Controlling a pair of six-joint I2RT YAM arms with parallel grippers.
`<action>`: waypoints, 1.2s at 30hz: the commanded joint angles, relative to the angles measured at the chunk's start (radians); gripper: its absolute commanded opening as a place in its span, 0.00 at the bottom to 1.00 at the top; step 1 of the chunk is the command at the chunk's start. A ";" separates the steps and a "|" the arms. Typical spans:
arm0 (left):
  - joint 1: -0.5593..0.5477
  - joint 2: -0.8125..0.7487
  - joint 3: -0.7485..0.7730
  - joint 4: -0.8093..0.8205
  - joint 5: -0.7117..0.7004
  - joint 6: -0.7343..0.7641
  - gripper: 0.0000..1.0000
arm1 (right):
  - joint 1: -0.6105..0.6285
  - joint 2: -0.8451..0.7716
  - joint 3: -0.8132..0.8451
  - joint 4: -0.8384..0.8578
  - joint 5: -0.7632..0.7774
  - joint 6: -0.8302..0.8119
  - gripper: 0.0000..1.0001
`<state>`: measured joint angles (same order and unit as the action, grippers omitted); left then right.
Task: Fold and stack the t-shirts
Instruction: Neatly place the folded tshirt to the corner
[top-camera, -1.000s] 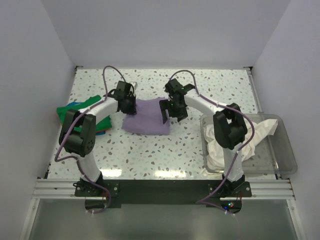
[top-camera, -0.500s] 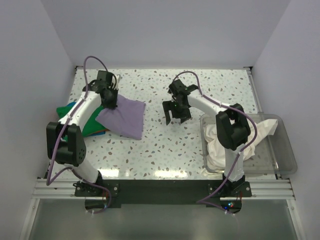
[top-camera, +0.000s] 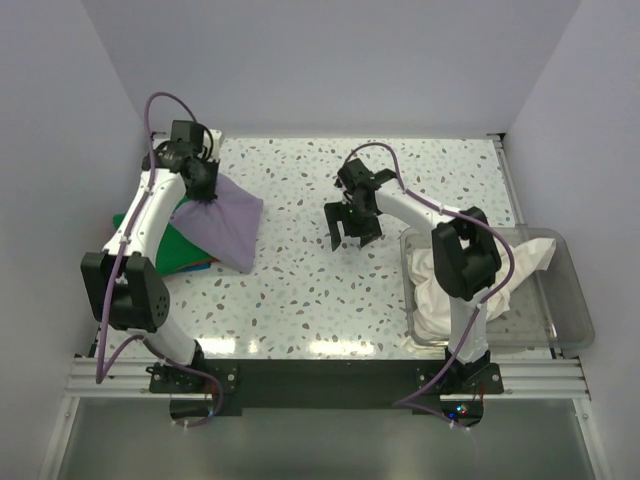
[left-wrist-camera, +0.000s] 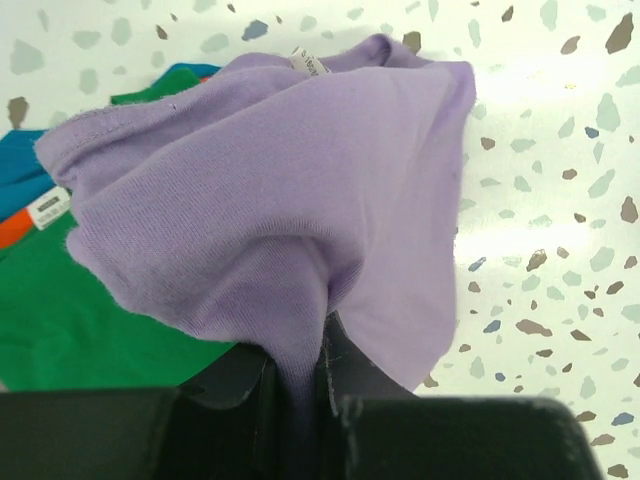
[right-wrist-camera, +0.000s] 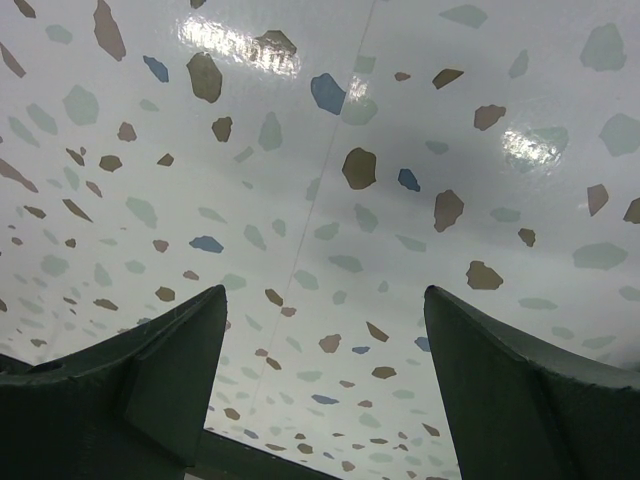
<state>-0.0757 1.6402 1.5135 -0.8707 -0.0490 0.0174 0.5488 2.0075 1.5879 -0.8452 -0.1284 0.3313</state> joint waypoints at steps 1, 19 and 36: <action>0.028 -0.049 0.099 -0.048 -0.008 0.030 0.00 | 0.002 -0.003 0.011 0.000 -0.030 -0.012 0.83; 0.122 -0.112 0.189 -0.134 0.014 0.033 0.00 | 0.002 0.028 0.032 -0.018 -0.054 -0.020 0.83; 0.267 -0.148 -0.059 -0.014 0.001 0.058 0.00 | 0.000 0.024 0.057 -0.031 -0.080 -0.025 0.83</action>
<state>0.1551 1.5124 1.4742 -0.9607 -0.0452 0.0471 0.5488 2.0411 1.6066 -0.8593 -0.1787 0.3199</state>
